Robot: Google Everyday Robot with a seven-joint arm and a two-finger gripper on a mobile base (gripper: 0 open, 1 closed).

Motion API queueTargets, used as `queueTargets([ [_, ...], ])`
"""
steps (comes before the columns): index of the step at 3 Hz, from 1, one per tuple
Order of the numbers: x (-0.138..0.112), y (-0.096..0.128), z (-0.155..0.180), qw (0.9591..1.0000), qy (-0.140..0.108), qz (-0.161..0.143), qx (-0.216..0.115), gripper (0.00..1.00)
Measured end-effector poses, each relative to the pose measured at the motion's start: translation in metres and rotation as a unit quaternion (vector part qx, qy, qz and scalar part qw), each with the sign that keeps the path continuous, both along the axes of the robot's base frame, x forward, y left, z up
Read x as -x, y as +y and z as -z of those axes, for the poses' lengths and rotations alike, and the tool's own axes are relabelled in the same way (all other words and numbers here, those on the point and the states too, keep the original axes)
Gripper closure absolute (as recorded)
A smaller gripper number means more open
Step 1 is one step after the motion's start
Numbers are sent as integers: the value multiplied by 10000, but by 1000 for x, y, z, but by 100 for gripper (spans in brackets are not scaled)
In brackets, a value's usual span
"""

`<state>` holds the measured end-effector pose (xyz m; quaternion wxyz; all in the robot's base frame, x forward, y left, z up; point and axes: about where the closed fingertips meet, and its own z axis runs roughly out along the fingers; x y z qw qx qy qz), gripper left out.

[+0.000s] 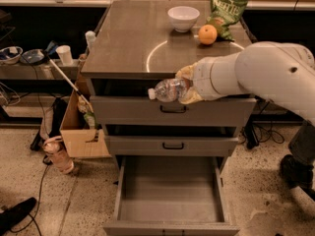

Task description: Pick water bottle from bottom drawer and place on counter

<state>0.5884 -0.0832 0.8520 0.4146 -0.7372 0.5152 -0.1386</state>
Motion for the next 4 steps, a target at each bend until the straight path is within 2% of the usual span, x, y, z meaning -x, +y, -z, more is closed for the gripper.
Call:
queueTargets([
  [2, -18, 9, -28, 9994, -324, -29, 156, 100],
  [4, -80, 15, -34, 9984, -498, 62, 243, 100],
])
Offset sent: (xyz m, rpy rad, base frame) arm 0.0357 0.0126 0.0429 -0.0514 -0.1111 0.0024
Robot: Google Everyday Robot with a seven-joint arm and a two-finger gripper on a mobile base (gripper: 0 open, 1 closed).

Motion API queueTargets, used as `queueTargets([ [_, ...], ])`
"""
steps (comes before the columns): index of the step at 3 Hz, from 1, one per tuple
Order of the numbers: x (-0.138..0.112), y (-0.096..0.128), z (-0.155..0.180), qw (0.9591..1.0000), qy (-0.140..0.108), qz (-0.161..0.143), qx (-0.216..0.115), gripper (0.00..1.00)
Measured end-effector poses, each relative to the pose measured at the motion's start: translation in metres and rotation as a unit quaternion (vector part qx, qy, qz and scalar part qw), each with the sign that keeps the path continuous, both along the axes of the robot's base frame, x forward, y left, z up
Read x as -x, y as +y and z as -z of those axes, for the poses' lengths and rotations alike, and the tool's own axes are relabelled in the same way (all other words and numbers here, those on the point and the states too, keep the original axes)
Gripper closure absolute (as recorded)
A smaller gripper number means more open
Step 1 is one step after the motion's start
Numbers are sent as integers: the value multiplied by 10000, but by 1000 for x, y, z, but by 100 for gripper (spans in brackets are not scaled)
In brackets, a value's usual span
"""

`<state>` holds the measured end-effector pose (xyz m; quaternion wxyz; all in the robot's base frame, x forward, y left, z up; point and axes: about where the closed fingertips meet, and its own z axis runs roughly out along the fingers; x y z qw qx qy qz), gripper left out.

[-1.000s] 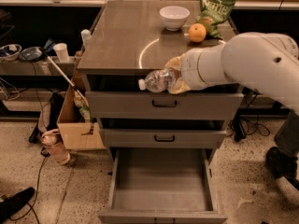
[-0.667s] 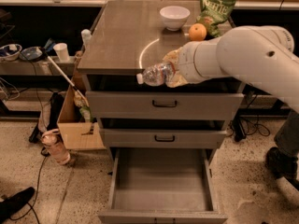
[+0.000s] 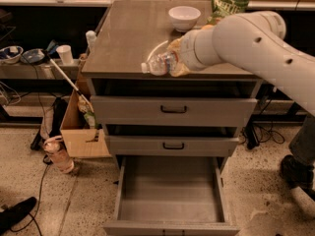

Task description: Pick water bottle from bottom drawer and place on counter

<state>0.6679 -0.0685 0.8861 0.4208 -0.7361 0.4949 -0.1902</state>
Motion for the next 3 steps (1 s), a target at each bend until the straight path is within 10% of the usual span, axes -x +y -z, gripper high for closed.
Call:
queueTargets([
  [3, -105, 3, 7, 9988, -38, 419, 253, 100],
])
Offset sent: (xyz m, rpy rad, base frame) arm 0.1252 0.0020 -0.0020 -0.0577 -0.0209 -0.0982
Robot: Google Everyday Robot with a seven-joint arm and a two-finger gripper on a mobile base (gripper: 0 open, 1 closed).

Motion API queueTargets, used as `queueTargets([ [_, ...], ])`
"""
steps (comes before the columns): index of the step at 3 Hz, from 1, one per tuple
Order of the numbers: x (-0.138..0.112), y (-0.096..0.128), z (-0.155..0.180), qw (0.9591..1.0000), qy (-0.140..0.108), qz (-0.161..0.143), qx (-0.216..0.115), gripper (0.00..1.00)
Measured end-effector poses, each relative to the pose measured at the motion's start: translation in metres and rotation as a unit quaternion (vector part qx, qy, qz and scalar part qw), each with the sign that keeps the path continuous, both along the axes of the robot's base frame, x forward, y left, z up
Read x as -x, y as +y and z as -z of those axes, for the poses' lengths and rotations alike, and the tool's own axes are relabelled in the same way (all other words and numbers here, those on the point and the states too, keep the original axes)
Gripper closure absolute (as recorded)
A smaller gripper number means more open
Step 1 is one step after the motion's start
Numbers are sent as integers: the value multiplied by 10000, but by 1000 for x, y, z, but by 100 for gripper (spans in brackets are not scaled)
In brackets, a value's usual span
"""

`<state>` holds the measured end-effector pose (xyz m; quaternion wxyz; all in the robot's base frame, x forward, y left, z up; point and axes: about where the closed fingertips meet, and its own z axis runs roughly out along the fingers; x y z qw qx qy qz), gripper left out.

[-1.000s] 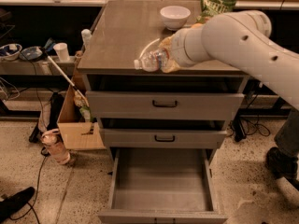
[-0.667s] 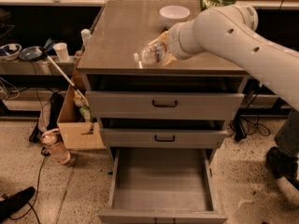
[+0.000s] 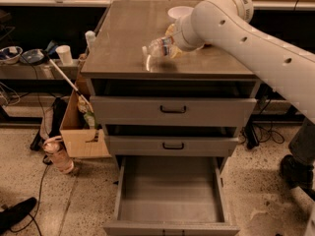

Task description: Pick water bottle from bottom drawer and place on counter

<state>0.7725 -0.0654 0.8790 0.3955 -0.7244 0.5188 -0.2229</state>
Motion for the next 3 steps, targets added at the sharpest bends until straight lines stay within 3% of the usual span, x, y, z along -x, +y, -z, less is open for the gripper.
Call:
queueTargets([
  [1, -20, 0, 5, 9999, 37, 139, 71, 100],
  [2, -23, 0, 5, 9998, 36, 157, 80, 86],
  [3, -22, 1, 6, 9999, 49, 145, 80, 62],
])
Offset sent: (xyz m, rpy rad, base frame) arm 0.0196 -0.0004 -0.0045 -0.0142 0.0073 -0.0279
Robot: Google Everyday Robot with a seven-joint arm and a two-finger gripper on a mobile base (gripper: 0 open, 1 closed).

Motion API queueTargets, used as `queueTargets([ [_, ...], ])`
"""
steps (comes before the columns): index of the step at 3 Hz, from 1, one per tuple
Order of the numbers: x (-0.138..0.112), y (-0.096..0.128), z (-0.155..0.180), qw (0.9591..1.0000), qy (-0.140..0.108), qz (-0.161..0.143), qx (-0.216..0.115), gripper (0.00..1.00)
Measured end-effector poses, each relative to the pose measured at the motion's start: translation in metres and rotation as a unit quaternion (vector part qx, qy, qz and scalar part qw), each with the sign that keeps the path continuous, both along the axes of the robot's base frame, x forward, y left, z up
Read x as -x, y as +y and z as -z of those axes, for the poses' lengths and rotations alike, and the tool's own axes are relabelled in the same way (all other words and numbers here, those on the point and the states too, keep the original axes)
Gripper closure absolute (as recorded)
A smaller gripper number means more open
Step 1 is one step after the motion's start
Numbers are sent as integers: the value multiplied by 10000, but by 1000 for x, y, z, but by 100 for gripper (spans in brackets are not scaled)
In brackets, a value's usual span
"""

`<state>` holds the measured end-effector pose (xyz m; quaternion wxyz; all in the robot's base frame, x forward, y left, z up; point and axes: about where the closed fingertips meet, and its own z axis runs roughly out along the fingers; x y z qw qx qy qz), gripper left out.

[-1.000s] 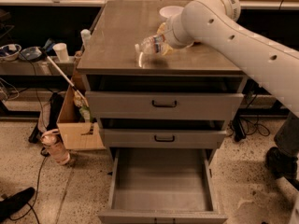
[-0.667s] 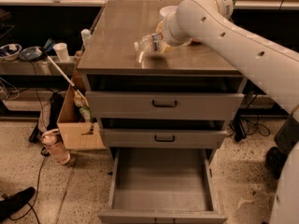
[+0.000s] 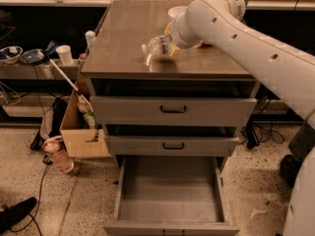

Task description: Pick water bottle from bottom drawer and place on counter

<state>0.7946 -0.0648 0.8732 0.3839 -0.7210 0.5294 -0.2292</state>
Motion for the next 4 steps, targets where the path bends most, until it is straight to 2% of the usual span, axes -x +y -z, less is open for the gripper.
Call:
queueTargets([
  [2, 5, -4, -5, 10000, 0, 49, -37, 16],
  [3, 6, -11, -30, 9998, -108, 144, 32, 0],
  [4, 6, -23, -67, 9990, -313, 280, 128, 0],
])
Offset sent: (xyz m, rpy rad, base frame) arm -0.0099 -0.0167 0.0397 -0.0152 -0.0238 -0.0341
